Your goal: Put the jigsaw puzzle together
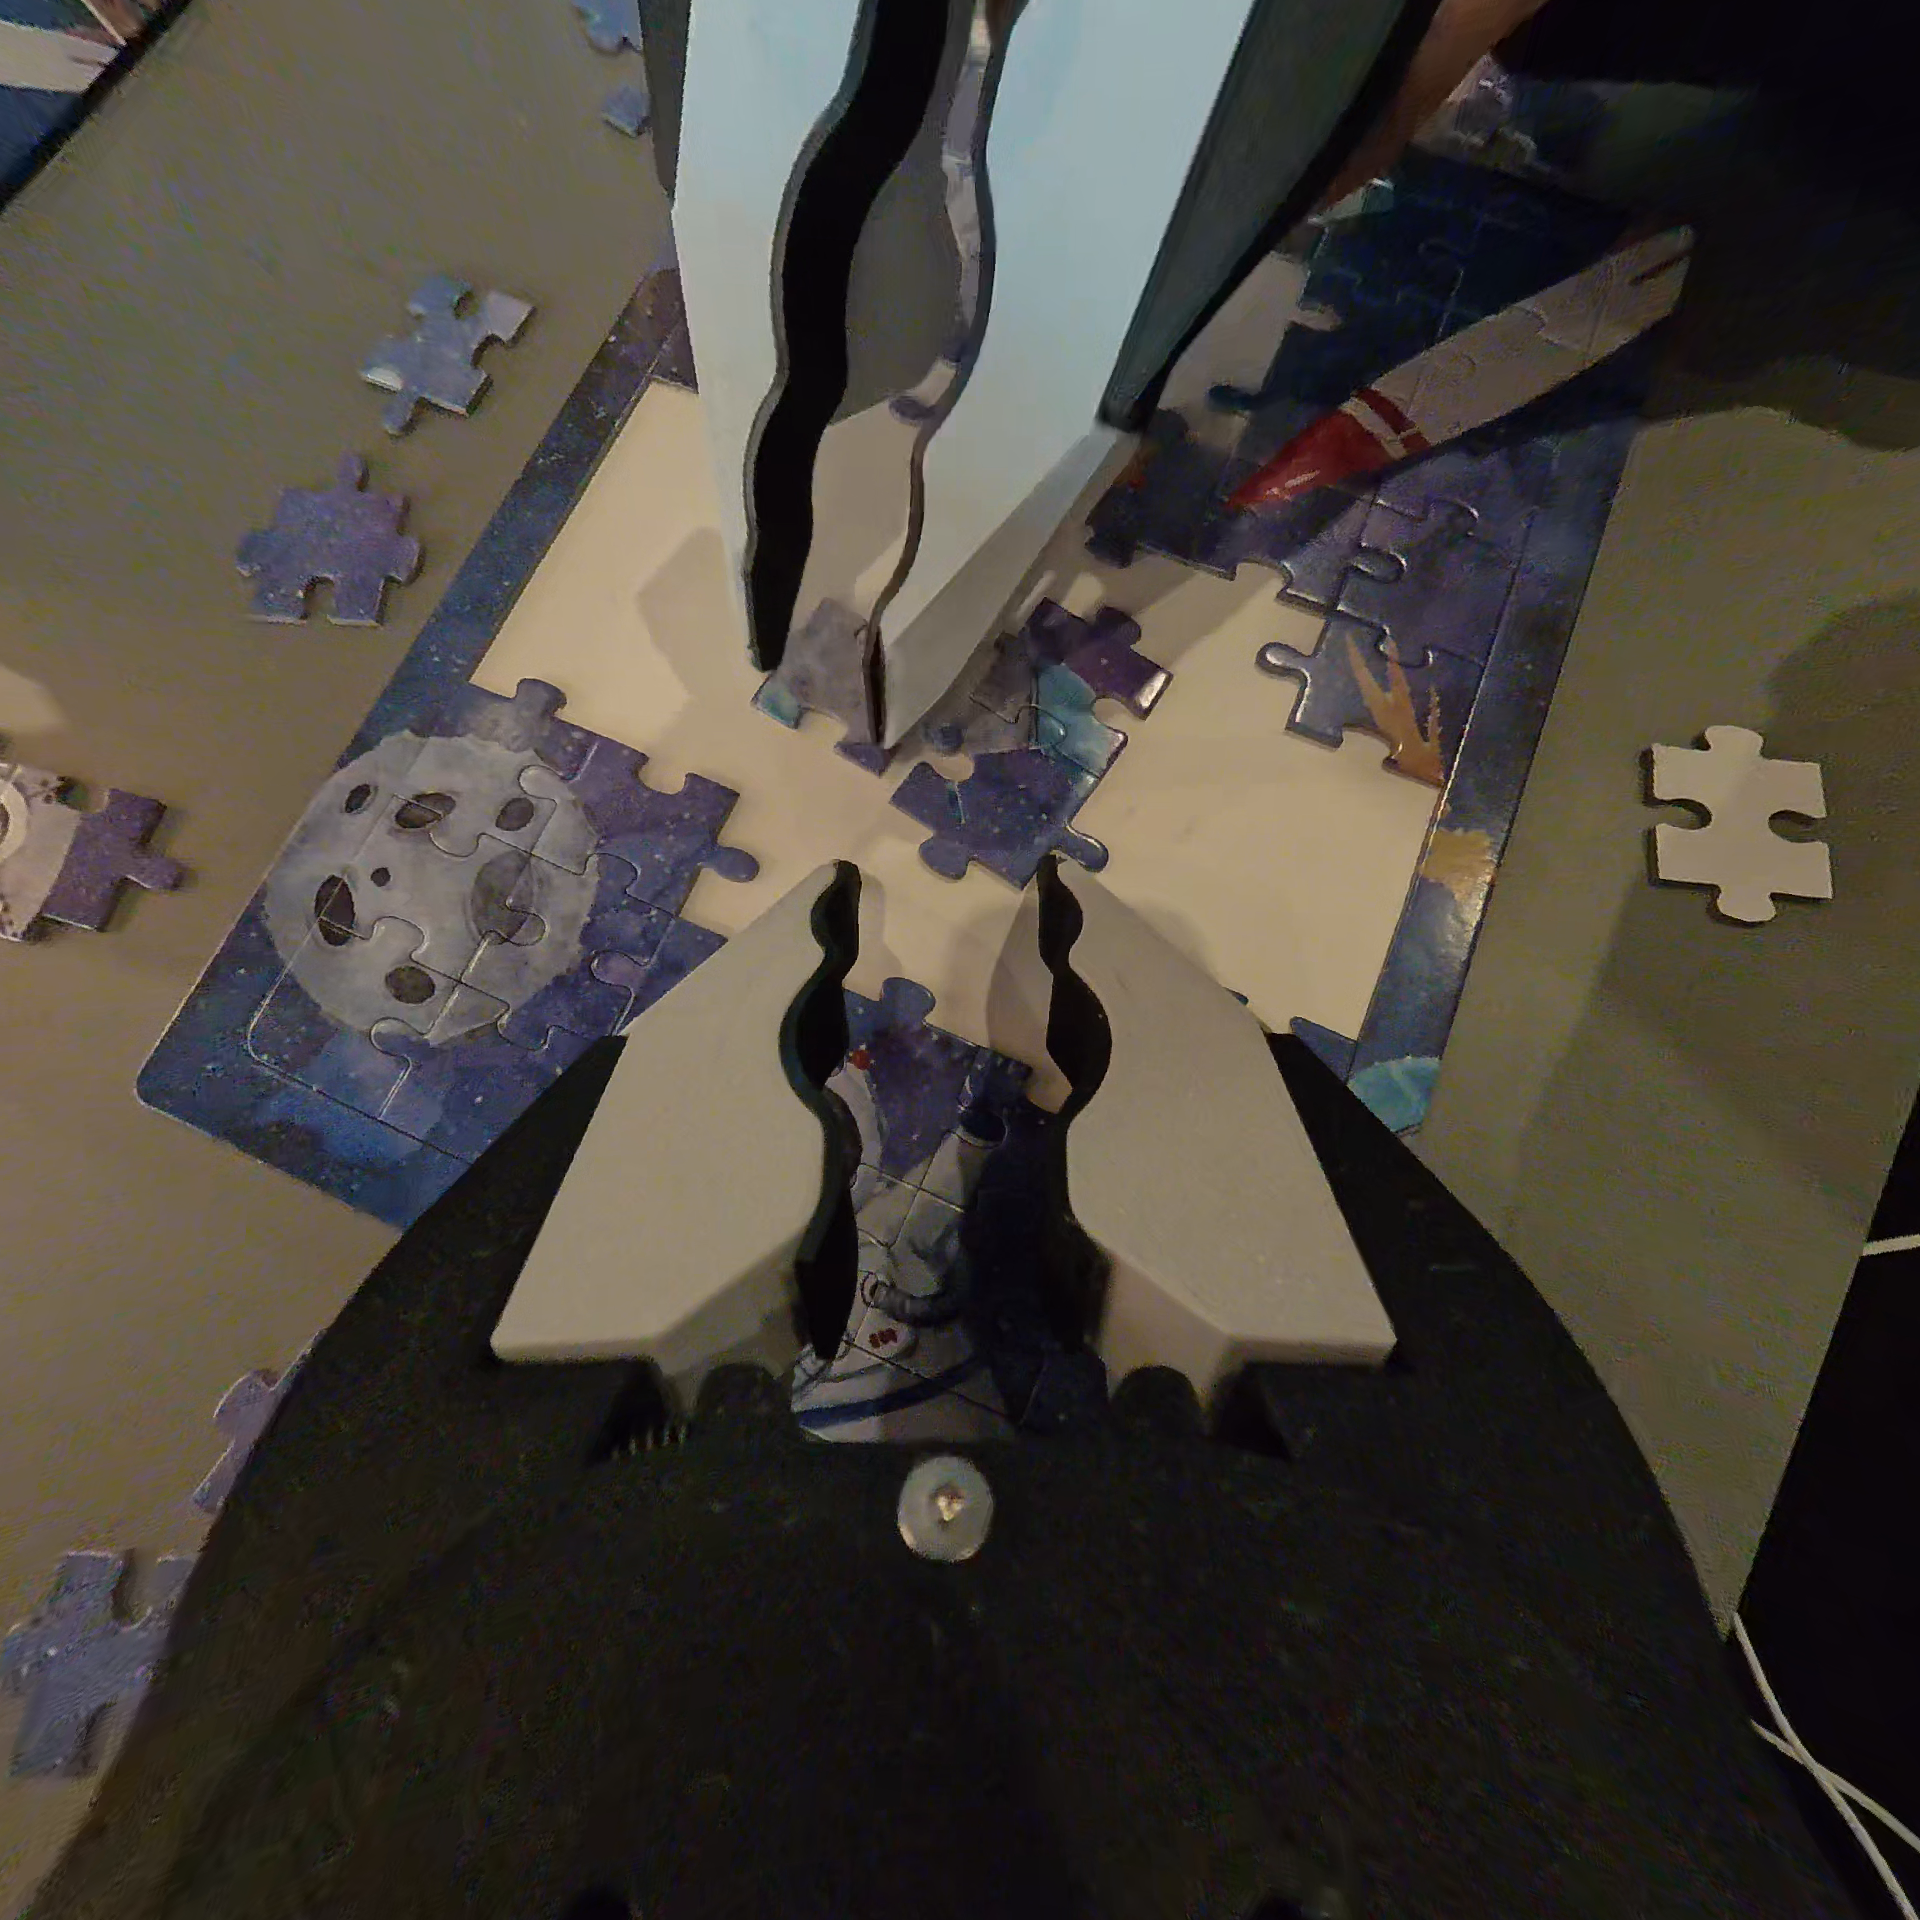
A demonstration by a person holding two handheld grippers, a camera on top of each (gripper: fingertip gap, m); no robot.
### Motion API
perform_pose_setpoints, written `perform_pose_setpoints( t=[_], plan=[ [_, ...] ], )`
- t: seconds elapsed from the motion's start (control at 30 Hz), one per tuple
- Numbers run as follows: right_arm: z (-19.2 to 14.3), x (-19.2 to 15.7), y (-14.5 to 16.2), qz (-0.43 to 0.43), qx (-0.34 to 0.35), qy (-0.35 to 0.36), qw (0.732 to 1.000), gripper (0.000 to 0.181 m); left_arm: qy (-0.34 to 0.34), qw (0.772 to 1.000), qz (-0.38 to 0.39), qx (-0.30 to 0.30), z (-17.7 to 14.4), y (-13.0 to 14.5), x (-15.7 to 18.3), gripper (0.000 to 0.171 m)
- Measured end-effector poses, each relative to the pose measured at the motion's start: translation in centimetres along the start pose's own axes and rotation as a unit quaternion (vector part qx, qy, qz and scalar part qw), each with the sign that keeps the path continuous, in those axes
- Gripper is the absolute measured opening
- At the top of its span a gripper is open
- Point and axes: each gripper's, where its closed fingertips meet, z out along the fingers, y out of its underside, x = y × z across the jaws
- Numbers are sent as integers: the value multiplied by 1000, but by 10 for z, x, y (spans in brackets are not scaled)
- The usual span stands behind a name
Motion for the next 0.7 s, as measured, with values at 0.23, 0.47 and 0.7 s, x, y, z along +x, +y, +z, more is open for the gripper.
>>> perform_pose_setpoints(
  t=[0.23,0.47,0.7],
  plan=[
    [-3,3,5,9,-9,-2,1000,23,0,1000,0,0,0,0,0,34],
    [-9,-6,14,41,-22,-54,997,16,0,1000,1,0,0,0,0,34],
    [-10,-15,17,72,-31,-93,993,22,-1,1000,1,-1,0,0,0,34]
  ],
)
